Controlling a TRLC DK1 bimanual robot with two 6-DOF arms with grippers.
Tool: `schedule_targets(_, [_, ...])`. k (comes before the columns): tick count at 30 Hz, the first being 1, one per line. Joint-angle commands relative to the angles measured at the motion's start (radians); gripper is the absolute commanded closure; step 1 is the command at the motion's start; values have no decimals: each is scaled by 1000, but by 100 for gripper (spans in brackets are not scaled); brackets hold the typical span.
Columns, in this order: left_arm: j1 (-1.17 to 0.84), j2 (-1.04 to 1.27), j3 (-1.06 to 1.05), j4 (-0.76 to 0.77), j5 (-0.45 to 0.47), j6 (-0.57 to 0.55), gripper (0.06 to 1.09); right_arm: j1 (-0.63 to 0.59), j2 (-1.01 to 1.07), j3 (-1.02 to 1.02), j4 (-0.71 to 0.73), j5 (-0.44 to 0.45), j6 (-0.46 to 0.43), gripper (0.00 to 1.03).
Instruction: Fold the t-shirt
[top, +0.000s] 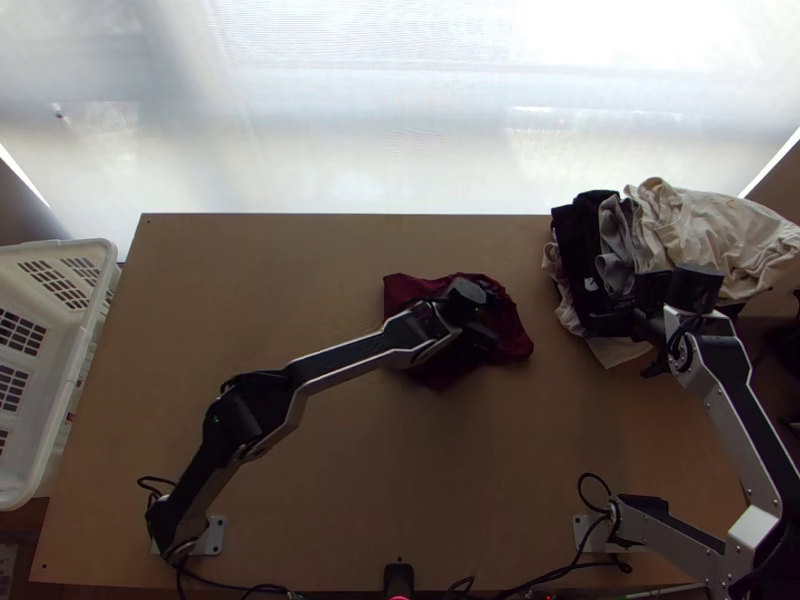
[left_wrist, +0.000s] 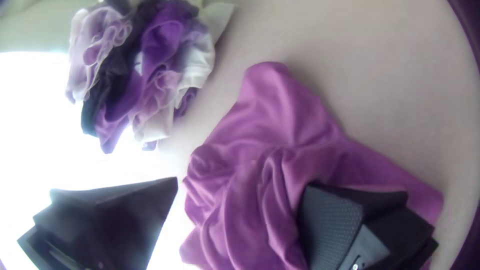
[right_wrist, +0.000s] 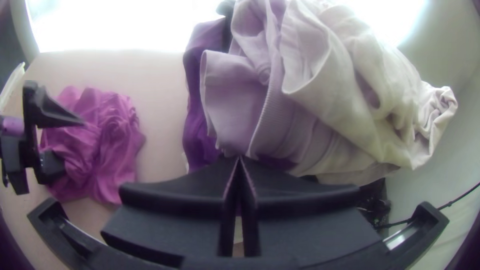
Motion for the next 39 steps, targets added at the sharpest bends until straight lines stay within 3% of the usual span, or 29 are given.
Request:
schedule_targets(1, [5, -135, 44, -253, -32, -150, 10, 35, 1, -2, 3, -3, 10, 100])
schedule_targets(6, [-6, -184, 4, -362, -32, -228, 10, 73, 1, 1, 7, -3, 33, 100])
schedule_targets(15, [3, -377, -290, -316, -30, -262, 10, 95, -8, 26, -12, -3, 40, 100])
schedule_targets(18, [69, -413, -284, -323, -35, -397, 10, 136, -8, 20, -20, -3, 53, 100])
schedule_targets(24, [224, -431, -257, -319, -40, -738, 11, 340, 28, 23, -20, 25, 72, 100])
schedule_targets(27, [266, -428, -264, -314, -53, -871, 29, 444, 58, 44, -20, 56, 70, 100])
schedule_targets(32, [304, -416, -270, -286, -50, -1046, 80, 567, 124, 110, -18, 103, 64, 100])
schedule_targets(34, [309, -404, -278, -290, -14, -1077, 94, 592, 154, 136, -15, 105, 64, 100])
schedule_targets(39, [324, -351, -296, -329, 97, -1172, 95, 659, 216, 162, -3, 103, 76, 100])
